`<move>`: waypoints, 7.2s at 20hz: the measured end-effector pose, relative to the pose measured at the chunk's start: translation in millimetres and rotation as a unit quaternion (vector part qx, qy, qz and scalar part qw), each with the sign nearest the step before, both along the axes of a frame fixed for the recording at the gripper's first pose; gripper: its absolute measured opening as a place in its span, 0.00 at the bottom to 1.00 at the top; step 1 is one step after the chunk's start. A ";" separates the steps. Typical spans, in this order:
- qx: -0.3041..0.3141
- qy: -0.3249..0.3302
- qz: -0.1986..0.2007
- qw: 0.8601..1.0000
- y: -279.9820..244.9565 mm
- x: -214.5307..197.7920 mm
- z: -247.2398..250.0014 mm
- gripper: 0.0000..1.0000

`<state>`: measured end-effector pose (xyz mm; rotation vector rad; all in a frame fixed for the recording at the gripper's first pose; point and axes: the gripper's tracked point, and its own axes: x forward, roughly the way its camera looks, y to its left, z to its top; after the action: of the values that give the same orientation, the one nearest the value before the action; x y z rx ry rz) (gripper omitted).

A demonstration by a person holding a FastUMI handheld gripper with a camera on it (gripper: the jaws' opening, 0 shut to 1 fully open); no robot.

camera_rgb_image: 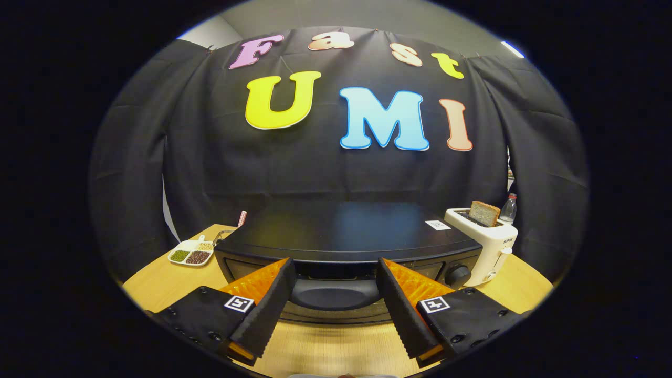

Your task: Open the toaster oven, put the food inside, and close the toaster oven door.

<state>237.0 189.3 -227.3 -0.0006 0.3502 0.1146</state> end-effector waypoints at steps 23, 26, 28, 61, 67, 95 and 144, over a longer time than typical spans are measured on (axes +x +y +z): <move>-0.041 0.102 0.028 0.994 -6.8 -28.3 -36.4 0.99; -0.036 0.087 0.024 0.995 -22.2 -51.6 -20.8 0.98; -0.020 0.092 0.021 0.995 -31.2 -66.2 -15.3 0.98; 0.177 0.517 0.067 0.835 -84.2 -117.9 -120.1 0.11; 0.239 0.537 0.100 0.803 -70.0 -130.5 -119.2 0.02; 0.522 0.339 -0.055 0.780 -37.3 4.9 -51.3 0.02; 0.151 0.259 0.143 0.943 28.1 -37.3 -42.2 0.97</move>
<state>199.7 217.4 -269.5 0.2874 0.8563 0.4609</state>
